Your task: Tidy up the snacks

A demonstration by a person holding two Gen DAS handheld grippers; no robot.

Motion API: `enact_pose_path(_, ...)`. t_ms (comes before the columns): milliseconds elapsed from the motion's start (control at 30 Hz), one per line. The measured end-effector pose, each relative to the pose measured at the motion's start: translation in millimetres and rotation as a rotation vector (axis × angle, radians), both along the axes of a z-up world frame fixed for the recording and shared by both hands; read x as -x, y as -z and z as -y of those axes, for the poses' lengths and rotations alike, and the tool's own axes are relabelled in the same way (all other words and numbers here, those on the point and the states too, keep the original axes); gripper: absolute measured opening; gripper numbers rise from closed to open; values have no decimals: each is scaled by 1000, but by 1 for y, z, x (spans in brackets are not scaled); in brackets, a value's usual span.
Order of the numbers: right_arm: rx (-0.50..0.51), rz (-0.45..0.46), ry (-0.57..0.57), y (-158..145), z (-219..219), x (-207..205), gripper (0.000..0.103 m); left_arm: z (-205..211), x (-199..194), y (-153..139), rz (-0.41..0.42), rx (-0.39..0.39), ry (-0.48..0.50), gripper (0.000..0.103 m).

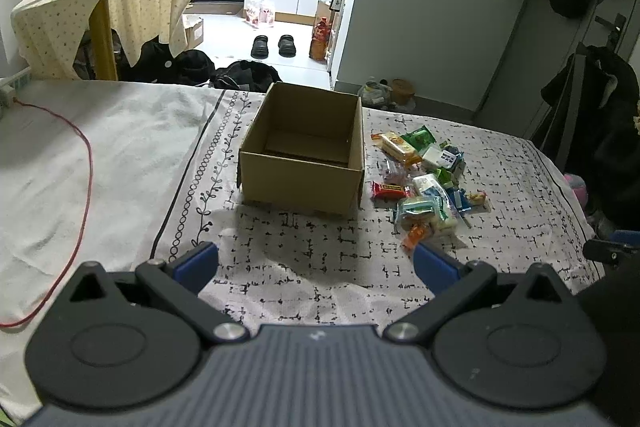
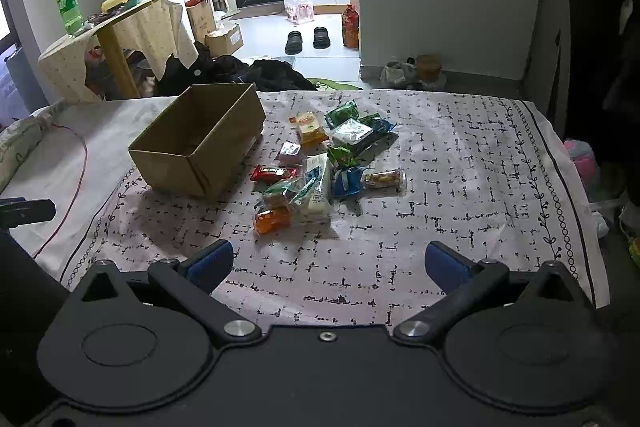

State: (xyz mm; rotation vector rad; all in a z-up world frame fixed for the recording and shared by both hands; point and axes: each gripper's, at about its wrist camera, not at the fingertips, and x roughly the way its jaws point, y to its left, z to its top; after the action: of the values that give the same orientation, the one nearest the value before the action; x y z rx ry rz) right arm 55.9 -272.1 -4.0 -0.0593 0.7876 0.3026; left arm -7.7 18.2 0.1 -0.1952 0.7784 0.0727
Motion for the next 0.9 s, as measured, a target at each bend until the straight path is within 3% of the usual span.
enact_pose_path(900,7,5,14,-1,1,2,103,-1,4,2,6,15,6,103)
